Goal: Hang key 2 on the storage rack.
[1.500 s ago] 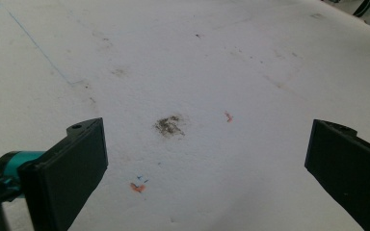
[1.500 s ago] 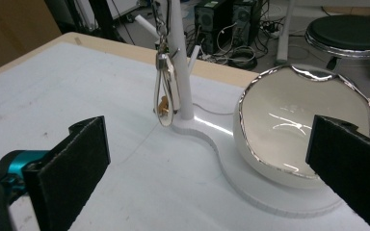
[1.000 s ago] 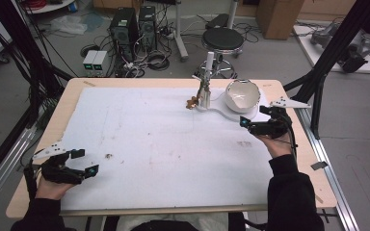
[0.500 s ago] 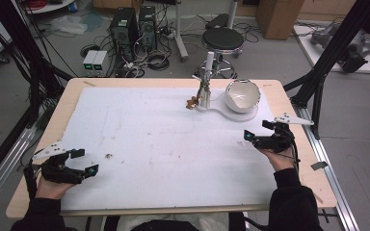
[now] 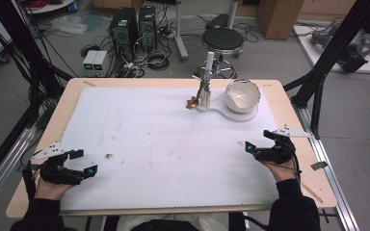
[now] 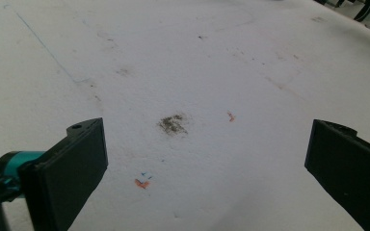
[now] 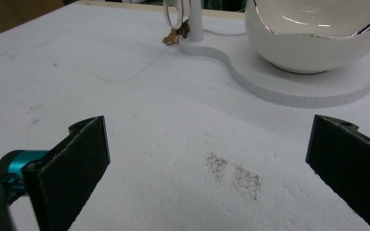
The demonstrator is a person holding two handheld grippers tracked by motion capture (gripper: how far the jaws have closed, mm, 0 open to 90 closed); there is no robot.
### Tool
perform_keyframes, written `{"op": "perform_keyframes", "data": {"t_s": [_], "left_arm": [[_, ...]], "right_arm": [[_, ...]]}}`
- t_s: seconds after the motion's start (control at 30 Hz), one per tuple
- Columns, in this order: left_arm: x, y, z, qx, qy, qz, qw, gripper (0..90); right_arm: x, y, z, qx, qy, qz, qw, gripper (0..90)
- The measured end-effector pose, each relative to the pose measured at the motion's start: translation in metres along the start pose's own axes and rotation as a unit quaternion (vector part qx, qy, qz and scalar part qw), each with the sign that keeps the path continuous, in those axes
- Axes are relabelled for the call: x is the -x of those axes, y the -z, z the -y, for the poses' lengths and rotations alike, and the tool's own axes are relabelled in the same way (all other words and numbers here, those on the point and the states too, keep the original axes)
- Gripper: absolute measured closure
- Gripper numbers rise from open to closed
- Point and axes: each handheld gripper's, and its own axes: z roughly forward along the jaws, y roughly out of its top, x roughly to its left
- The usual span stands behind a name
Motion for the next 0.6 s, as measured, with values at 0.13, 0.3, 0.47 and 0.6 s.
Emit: {"op": "perform_keyframes", "data": {"t_s": [0.13, 0.3, 0.47, 0.6], "left_arm": [[0.0, 0.001, 0.001, 0.002, 0.002, -0.001, 1.0, 1.7], [0.0, 0.002, 0.001, 0.002, 0.002, -0.002, 1.0, 1.7], [0.0, 0.001, 0.001, 0.002, 0.003, -0.002, 1.0, 1.7], [0.0, 0.0, 0.002, -0.002, 0.002, -0.002, 1.0, 1.7]], "right_arm": [[-0.001, 0.001, 0.007, -0.008, 0.004, 0.002, 1.0, 0.7], [-0.001, 0.005, 0.015, -0.006, 0.006, 0.002, 1.0, 0.7], [-0.004, 0.008, 0.023, -0.008, 0.015, 0.0, 0.9998, 0.7], [-0.004, 0.009, 0.027, -0.014, 0.014, 0.001, 0.9998, 0.7]]}}
